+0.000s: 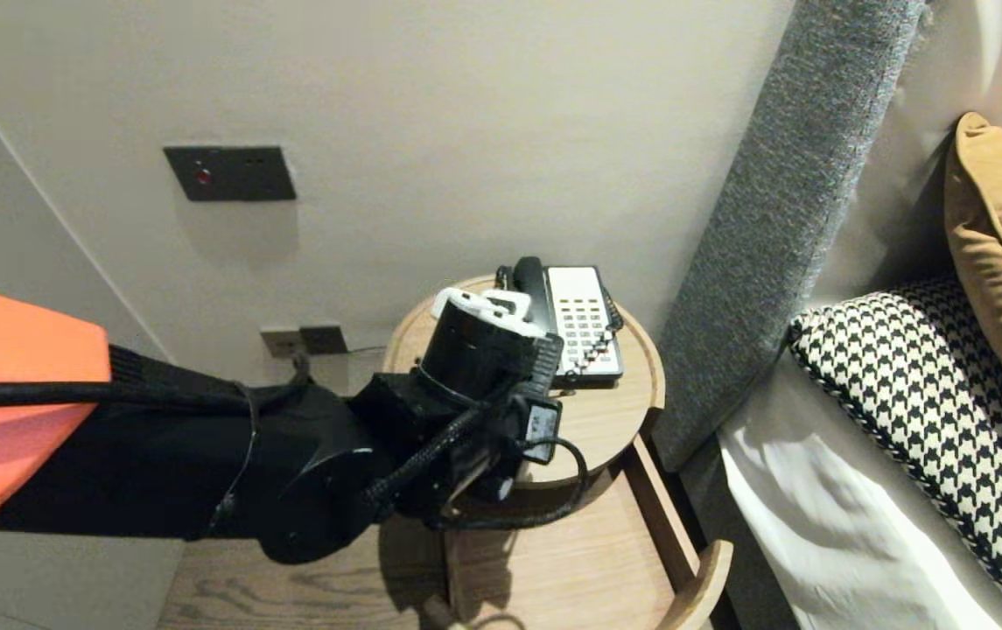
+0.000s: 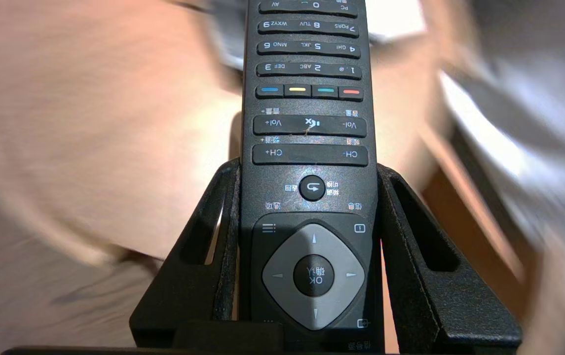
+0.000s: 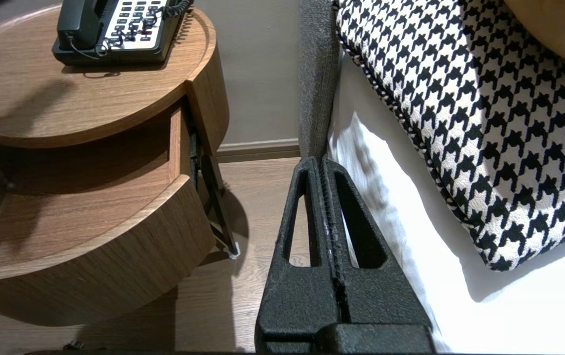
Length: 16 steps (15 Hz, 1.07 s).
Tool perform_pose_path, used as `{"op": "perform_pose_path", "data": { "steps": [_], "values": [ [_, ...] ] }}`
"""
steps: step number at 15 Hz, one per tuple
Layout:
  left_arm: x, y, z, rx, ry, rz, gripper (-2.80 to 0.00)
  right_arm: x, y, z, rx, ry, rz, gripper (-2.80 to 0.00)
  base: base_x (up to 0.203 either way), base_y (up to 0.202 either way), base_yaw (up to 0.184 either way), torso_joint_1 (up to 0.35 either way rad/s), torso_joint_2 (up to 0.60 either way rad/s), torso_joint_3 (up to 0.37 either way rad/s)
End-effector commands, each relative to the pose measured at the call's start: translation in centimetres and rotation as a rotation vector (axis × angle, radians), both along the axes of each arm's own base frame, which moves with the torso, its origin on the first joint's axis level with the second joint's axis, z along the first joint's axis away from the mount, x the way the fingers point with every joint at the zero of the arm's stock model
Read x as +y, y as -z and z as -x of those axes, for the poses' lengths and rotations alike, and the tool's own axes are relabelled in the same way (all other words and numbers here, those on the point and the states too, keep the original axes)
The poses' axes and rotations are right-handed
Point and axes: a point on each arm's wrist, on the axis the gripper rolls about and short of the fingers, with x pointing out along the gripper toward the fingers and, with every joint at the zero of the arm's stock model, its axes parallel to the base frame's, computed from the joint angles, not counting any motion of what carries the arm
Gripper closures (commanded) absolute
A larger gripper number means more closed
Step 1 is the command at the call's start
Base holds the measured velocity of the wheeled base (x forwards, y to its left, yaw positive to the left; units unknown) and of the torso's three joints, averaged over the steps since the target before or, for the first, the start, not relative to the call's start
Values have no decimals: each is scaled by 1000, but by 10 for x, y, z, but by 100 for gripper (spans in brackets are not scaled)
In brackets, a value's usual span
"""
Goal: Put the remote controls on the table in the drawer one by one
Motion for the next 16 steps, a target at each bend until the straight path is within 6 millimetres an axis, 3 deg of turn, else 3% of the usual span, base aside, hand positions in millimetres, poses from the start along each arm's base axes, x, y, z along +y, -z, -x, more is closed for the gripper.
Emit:
{"op": "perform_pose_path", "data": {
  "steps": [1, 3, 7, 12, 16],
  "values": [
    [-4, -2, 26, 3, 109, -15, 0, 0, 11, -3, 39, 0, 0, 0, 0, 0, 0, 0, 0, 0],
    [-12, 12, 42, -16, 207, -104, 0, 0, 11, -3, 39, 0, 0, 0, 0, 0, 0, 0, 0, 0],
    [-28, 29, 56, -16, 356, -170, 0, 0, 11, -3, 39, 0, 0, 0, 0, 0, 0, 0, 0, 0],
    [-38, 62, 54, -15, 513, -306, 0, 0, 11, -3, 39, 0, 0, 0, 0, 0, 0, 0, 0, 0],
    [-41, 76, 48, -1, 582, -331, 0, 0, 11, -3, 39, 0, 0, 0, 0, 0, 0, 0, 0, 0]
  ]
}}
